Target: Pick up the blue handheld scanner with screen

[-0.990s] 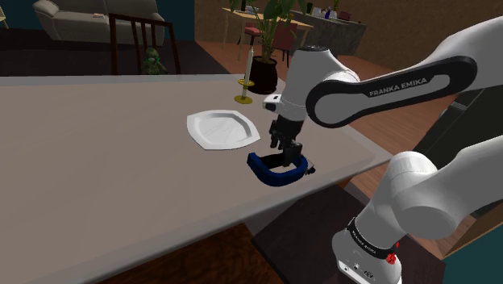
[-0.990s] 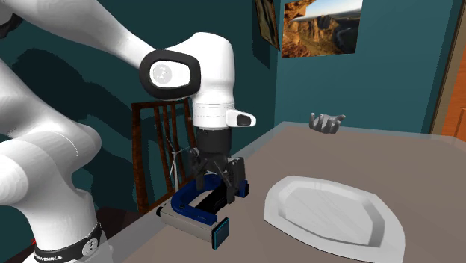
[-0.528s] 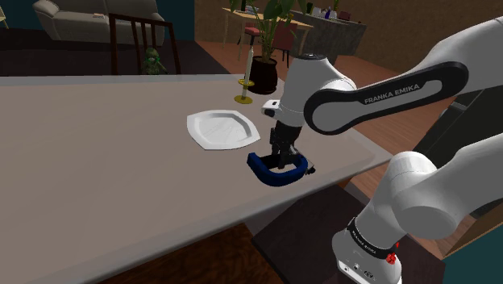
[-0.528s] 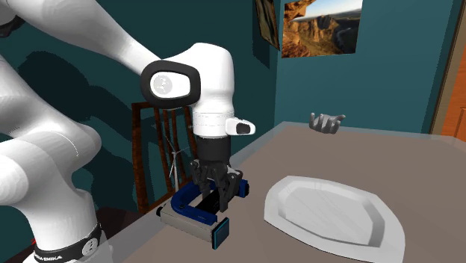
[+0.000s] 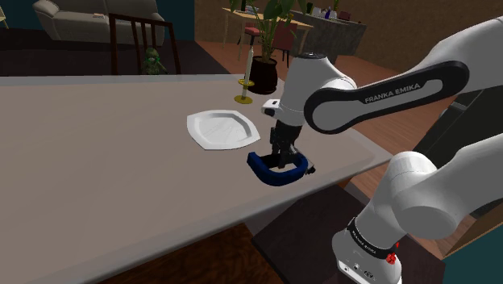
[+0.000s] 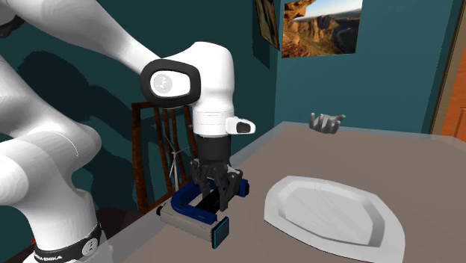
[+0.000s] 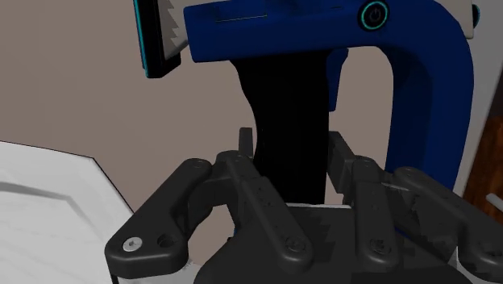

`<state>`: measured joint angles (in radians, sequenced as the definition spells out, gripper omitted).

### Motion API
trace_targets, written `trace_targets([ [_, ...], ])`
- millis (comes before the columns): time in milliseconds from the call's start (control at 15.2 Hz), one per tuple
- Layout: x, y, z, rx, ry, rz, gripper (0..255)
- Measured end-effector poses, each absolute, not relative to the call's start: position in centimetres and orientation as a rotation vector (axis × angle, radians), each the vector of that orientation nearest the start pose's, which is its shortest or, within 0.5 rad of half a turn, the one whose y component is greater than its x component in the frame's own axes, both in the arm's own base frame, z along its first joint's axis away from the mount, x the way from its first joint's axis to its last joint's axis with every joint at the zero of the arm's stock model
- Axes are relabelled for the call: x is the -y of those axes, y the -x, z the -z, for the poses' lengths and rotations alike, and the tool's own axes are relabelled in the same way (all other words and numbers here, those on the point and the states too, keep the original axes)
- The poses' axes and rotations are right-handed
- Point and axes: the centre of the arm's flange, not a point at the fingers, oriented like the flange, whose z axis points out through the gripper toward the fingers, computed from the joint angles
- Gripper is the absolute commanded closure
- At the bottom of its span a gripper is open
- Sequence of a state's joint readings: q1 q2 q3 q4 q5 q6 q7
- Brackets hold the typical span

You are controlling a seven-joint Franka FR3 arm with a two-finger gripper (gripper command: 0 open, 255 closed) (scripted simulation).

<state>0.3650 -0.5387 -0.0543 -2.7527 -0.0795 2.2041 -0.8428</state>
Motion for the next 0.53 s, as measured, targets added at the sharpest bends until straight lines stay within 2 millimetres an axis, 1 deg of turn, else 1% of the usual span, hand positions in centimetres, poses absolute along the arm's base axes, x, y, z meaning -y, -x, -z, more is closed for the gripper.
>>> trace_targets([
  [198,-10.8,-33.6,-38.7,1.803,2.612,-0.031,255],
  [528,-10.8,-33.7,-41.3,1.803,2.611,-0.031,255],
])
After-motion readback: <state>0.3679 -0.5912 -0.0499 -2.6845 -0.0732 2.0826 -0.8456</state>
